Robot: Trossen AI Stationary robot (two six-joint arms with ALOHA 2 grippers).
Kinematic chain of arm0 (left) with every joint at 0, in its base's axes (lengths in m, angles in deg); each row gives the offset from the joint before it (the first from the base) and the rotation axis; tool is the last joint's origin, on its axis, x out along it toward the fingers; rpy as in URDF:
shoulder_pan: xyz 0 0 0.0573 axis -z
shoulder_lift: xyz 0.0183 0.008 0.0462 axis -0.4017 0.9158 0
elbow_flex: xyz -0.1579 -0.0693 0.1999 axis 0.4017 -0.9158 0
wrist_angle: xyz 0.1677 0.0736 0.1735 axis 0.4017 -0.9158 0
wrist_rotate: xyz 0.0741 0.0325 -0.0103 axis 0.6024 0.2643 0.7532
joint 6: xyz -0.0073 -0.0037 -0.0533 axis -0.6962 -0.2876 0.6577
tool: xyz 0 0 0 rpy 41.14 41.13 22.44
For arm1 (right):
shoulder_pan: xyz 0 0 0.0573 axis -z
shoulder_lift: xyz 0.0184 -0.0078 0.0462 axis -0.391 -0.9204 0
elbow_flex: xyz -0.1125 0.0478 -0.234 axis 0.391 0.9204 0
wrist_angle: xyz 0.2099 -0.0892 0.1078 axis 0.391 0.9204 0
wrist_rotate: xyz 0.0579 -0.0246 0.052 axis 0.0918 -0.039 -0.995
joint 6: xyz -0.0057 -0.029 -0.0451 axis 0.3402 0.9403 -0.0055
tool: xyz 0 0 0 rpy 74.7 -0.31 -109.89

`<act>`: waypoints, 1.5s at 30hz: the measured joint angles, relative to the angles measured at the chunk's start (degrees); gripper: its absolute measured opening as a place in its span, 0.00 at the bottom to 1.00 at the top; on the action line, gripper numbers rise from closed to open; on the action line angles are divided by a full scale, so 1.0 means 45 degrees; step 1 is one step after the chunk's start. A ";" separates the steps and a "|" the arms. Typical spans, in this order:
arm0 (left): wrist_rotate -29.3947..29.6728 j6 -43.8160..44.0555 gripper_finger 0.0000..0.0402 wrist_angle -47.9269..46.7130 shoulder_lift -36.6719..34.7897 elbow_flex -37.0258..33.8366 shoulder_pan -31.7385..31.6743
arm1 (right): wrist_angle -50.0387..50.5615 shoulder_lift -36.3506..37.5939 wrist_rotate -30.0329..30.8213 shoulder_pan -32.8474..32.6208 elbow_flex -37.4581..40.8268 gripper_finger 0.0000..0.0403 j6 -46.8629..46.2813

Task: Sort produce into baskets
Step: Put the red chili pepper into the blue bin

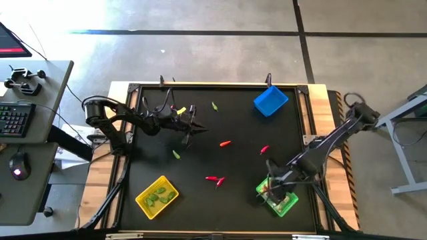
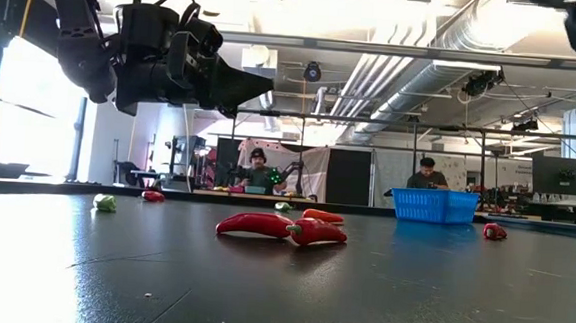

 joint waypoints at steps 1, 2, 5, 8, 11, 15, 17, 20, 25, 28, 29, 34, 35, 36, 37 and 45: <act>0.0000 0.0000 0.00 0.0000 0.0000 0.0000 0.0000 | 0.0000 0.0295 0.0369 0.0107 0.0000 0.46 0.0186; 0.0000 0.0000 0.00 0.0000 0.0000 0.0000 0.0000 | -0.0007 0.0588 0.0876 0.0252 0.0000 0.46 0.0469; 0.0000 0.0000 0.00 0.0000 0.0000 0.0000 0.0000 | -0.0094 0.1241 0.2947 0.0884 0.0000 0.46 0.1963; 0.0000 0.0000 0.00 0.0005 0.0000 0.0000 0.0000 | -0.0595 0.1343 0.4572 0.1865 0.0000 0.43 0.4526; -0.0025 0.0083 0.00 0.0000 0.0000 0.0000 0.0015 | -0.1473 0.0835 0.5053 0.3105 0.0000 0.41 0.7561; -0.0481 0.0467 0.00 0.0000 0.0000 0.0000 0.0041 | -0.3688 -0.0282 0.4845 0.4725 0.0000 0.40 1.0957; -0.0787 0.0470 0.00 -0.0023 0.0000 0.0000 0.0048 | -0.4979 -0.0961 0.4262 0.5397 0.0000 0.40 1.2214; -0.0782 0.0435 0.00 -0.0235 0.0000 0.0000 0.0092 | -0.7000 -0.2020 0.3046 0.5998 0.0000 0.40 1.3398; -0.0721 0.0028 0.00 -0.0454 0.0000 0.0000 0.0087 | -0.9485 -0.3931 0.2135 0.6080 0.0000 0.40 1.4177; -0.0670 0.0010 0.00 -0.0443 0.0000 0.0000 0.0083 | -1.0976 -0.4979 0.2112 0.5817 0.0000 0.40 1.4462; -0.0670 0.0010 0.00 -0.0446 0.0000 0.0000 0.0083 | -1.1568 -0.5265 0.2111 0.5698 0.0000 0.40 1.4575; -0.0656 0.0013 0.00 -0.0481 0.0000 0.0000 0.0083 | -1.3681 -0.6186 0.2749 0.5238 0.0000 0.41 1.4733; -0.0653 0.0010 0.00 -0.0481 0.0000 0.0000 0.0083 | -1.3817 -0.6330 0.2999 0.5132 0.0000 0.42 1.4698; -0.0645 0.0010 0.00 -0.0481 0.0000 0.0000 0.0083 | -1.3895 -0.6471 0.3253 0.5036 0.0000 0.44 1.4629; -0.0644 0.0010 0.00 -0.0481 0.0000 0.0000 0.0083 | -1.3920 -0.6581 0.3540 0.4927 0.0000 0.46 1.4539; -0.0631 0.0005 0.00 -0.0481 0.0000 0.0000 0.0083 | -1.3424 -0.7707 0.4179 0.4342 -0.0979 0.60 1.5099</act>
